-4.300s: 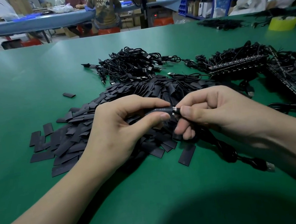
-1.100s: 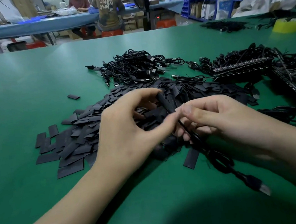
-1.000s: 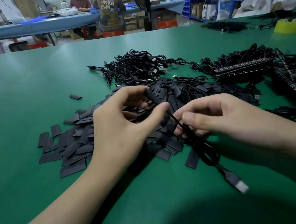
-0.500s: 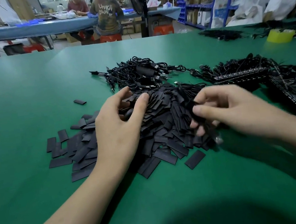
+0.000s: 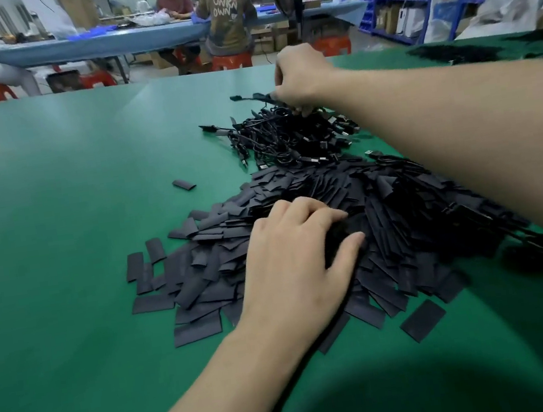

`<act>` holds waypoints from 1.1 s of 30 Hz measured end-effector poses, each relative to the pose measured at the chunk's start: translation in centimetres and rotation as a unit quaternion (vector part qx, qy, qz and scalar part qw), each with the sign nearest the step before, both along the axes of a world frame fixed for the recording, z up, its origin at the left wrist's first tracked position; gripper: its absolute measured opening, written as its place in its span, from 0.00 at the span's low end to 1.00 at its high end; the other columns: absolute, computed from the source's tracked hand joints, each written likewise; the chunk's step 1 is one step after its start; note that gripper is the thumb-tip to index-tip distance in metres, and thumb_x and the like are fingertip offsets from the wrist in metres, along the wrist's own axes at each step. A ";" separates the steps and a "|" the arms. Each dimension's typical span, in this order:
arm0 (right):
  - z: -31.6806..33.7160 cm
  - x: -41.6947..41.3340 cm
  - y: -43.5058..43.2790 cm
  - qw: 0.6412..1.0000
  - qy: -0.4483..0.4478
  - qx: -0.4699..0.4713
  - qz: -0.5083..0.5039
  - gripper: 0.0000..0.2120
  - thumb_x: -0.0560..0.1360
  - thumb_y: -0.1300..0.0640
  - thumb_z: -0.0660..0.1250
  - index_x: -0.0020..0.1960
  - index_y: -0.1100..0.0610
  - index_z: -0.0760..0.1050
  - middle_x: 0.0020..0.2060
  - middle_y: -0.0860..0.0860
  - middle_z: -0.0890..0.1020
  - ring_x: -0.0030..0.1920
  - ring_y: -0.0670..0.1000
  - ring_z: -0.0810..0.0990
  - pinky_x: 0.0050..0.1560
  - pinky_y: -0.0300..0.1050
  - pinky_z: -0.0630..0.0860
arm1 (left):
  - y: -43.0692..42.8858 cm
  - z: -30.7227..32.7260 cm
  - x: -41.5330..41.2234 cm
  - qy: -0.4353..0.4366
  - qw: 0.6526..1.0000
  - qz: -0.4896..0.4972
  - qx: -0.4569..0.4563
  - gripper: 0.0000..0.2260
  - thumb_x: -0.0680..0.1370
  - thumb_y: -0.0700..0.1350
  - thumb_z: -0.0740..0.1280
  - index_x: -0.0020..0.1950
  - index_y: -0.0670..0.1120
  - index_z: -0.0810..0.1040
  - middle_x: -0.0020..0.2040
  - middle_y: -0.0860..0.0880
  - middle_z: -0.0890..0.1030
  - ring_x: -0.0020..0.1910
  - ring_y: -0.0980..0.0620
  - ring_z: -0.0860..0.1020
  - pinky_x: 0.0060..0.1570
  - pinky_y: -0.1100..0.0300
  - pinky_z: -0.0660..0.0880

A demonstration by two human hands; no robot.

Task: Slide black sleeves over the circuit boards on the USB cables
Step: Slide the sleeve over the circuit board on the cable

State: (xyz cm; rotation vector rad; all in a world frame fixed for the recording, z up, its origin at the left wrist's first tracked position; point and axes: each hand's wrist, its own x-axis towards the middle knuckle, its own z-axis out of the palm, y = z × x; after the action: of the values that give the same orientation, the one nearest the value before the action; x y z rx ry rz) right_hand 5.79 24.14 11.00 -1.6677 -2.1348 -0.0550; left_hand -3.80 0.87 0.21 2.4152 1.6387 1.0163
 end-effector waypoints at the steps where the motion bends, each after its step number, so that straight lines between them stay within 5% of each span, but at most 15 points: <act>1: -0.4 -0.5 0.6 1.000 -0.006 0.000 0.001 0.08 0.79 0.58 0.68 0.54 0.62 0.79 0.51 0.59 0.83 0.47 0.59 0.81 0.51 0.52 0.82 | 0.0 0.0 -0.1 -0.002 1.000 -0.001 -0.001 0.16 0.81 0.60 0.65 0.63 0.55 0.82 0.58 0.59 0.79 0.61 0.55 0.73 0.62 0.55 0.69; 6: -1.3 0.5 -1.5 0.998 -0.003 0.047 0.029 0.10 0.79 0.55 0.67 0.58 0.58 0.79 0.53 0.54 0.82 0.55 0.57 0.80 0.54 0.51 0.77 | 0.1 -0.1 -0.1 -0.004 1.000 0.000 0.002 0.15 0.81 0.59 0.65 0.63 0.55 0.82 0.58 0.59 0.79 0.60 0.55 0.73 0.62 0.55 0.68; 16: -2.5 16.3 -16.9 0.995 -0.050 -0.076 -0.032 0.07 0.78 0.50 0.72 0.48 0.52 0.85 0.44 0.49 0.85 0.45 0.50 0.81 0.49 0.47 0.78 | -0.2 0.2 0.2 -0.003 1.000 -0.003 0.010 0.14 0.80 0.57 0.66 0.59 0.53 0.84 0.55 0.56 0.80 0.58 0.51 0.75 0.59 0.51 0.71; 22: -5.2 18.6 -21.6 0.985 -0.040 -0.168 -0.021 0.15 0.77 0.38 0.68 0.47 0.48 0.85 0.41 0.43 0.84 0.42 0.40 0.79 0.41 0.42 0.72 | -0.5 0.3 0.6 -0.009 1.000 -0.016 0.018 0.15 0.79 0.57 0.66 0.58 0.52 0.85 0.54 0.55 0.81 0.57 0.50 0.77 0.60 0.45 0.73; 26: -5.2 18.7 -22.0 0.989 -0.002 -0.146 -0.019 0.21 0.76 0.32 0.63 0.43 0.49 0.83 0.38 0.46 0.84 0.39 0.44 0.80 0.40 0.44 0.76 | -0.5 0.3 0.5 -0.014 0.999 -0.025 0.033 0.12 0.80 0.55 0.67 0.57 0.52 0.85 0.53 0.55 0.81 0.56 0.50 0.77 0.59 0.45 0.73; 30: -5.2 18.7 -22.2 0.986 -0.029 -0.165 0.008 0.10 0.75 0.42 0.73 0.40 0.46 0.82 0.35 0.41 0.83 0.38 0.36 0.79 0.33 0.30 0.68 | -0.5 0.2 0.5 -0.030 0.998 -0.044 0.038 0.09 0.81 0.54 0.69 0.56 0.52 0.85 0.52 0.56 0.81 0.55 0.51 0.76 0.59 0.45 0.73; 33: -5.2 18.5 -22.2 0.990 -0.003 -0.143 0.011 0.08 0.77 0.48 0.73 0.40 0.48 0.83 0.35 0.43 0.84 0.37 0.39 0.80 0.35 0.31 0.70 | -0.6 0.1 0.7 -0.045 0.996 -0.072 0.037 0.09 0.80 0.53 0.69 0.55 0.52 0.86 0.50 0.56 0.81 0.51 0.52 0.77 0.57 0.45 0.74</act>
State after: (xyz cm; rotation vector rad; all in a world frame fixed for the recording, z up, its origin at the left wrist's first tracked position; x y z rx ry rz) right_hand 24.31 1.99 5.80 -1.7980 -2.2493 0.2657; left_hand -3.14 0.26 0.32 2.4521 1.3994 1.1633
